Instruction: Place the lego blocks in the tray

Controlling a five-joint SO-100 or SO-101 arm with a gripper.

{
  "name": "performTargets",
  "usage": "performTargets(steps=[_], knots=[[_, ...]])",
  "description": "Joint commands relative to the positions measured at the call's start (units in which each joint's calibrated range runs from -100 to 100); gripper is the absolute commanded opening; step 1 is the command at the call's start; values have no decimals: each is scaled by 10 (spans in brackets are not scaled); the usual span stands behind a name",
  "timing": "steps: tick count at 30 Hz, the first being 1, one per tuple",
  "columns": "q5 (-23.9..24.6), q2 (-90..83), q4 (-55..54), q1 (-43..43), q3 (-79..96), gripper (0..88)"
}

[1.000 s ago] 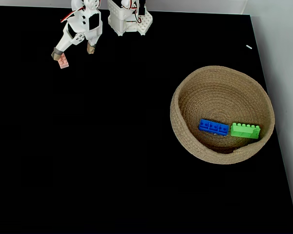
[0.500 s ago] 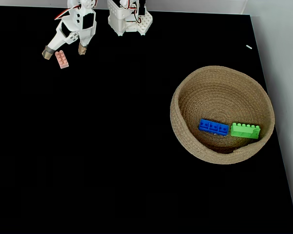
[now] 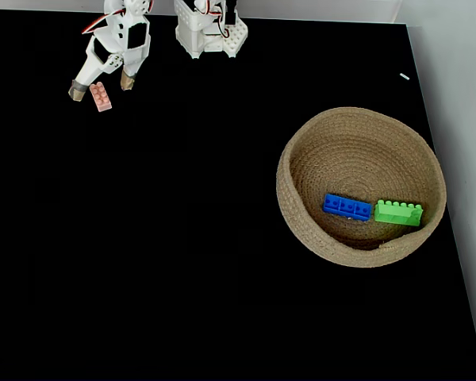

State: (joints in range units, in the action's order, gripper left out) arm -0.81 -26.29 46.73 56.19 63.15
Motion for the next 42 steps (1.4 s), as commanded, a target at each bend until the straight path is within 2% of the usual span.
performTargets(steps=[1, 6, 11, 14, 18, 24, 31, 36, 42], knots=[[-4, 39, -7, 12, -39, 406], [-9, 78, -7, 20, -66, 398], [-16, 96, -7, 27, -81, 322], [-17, 107, -4, 28, -87, 230], [-16, 116, 3, 28, -93, 162], [-17, 116, 3, 23, -95, 13], [-15, 96, 3, 8, -95, 2], [-4, 7, 59, -66, -138, 2], [27, -75, 225, -228, -274, 1]])
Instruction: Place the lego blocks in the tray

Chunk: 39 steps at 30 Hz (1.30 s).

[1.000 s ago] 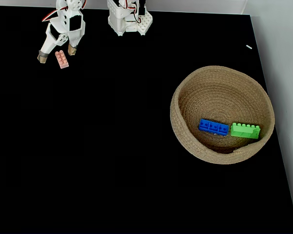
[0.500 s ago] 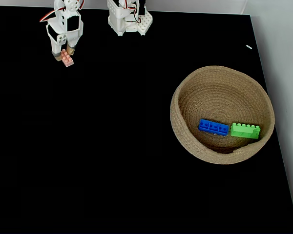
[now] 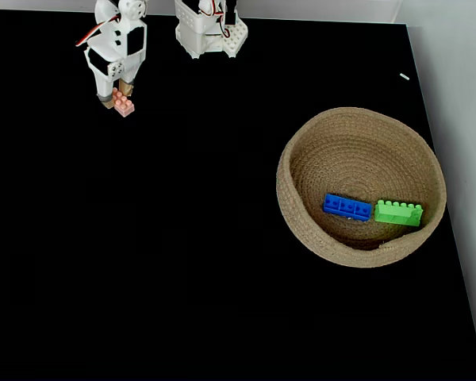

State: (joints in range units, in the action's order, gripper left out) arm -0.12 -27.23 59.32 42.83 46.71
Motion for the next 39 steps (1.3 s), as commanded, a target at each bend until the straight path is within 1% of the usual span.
performTargets(steps=[1, 3, 8, 9, 11, 14, 16, 18, 20, 25, 29, 31, 33, 34, 36, 38, 39], knots=[[25, -74, 122, -125, -132, 1], [34, -81, 169, -196, -167, 1], [70, -84, 217, -395, -210, 1], [80, -85, 217, -423, -218, 2], [116, -85, 216, -465, -242, 2], [155, -85, 188, -538, -263, 2], [183, -85, 147, -585, -265, 2], [200, -81, 104, -619, -262, 2], [208, -75, 53, -648, -256, 2], [209, -10, -40, -705, -280, 2], [199, 40, -132, -730, -275, 7], [195, 56, -172, -731, -269, 27], [197, 61, -203, -728, -250, 119], [191, 61, -226, -728, -236, 145], [179, 59, -244, -727, -213, 230], [179, 58, -245, -725, -206, 262], [186, 58, -245, -724, -206, 293]])
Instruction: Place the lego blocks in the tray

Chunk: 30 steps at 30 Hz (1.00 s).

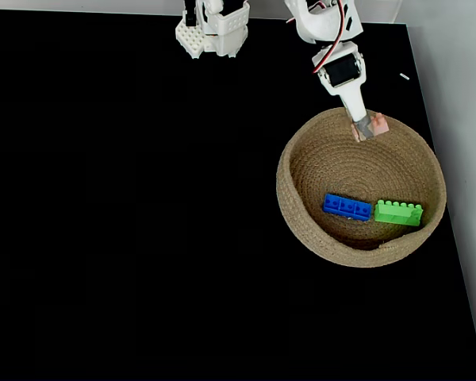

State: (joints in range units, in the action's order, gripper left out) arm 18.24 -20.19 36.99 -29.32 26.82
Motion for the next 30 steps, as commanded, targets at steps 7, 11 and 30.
performTargets(steps=[7, 11, 30], knots=[[12, -22, -3, 18, 17, 434], [50, 0, 36, 33, 12, 462], [2, -178, 0, 129, 96, 3]])
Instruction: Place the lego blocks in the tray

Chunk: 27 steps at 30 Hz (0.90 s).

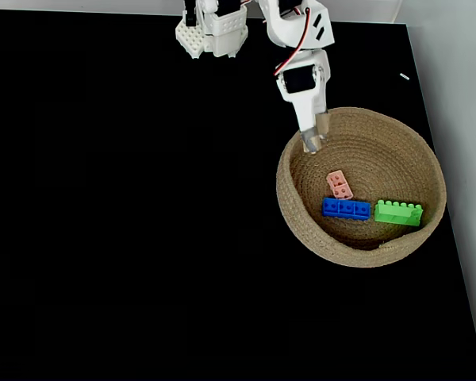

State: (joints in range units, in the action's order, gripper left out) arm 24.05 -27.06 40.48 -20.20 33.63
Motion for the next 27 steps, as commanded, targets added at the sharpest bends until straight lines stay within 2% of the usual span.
performTargets(steps=[1, 6, 8, 10, 15, 23, 27], knots=[[-73, -139, -57, 53, 55, 2], [-145, -313, -175, 129, 241, 1], [-172, -379, -179, 151, 304, 1], [-185, -430, -166, 173, 349, 1], [-202, -511, -50, 230, 391, 1], [-264, -700, -47, 273, 640, 1], [-269, -717, -7, 280, 664, 1]])
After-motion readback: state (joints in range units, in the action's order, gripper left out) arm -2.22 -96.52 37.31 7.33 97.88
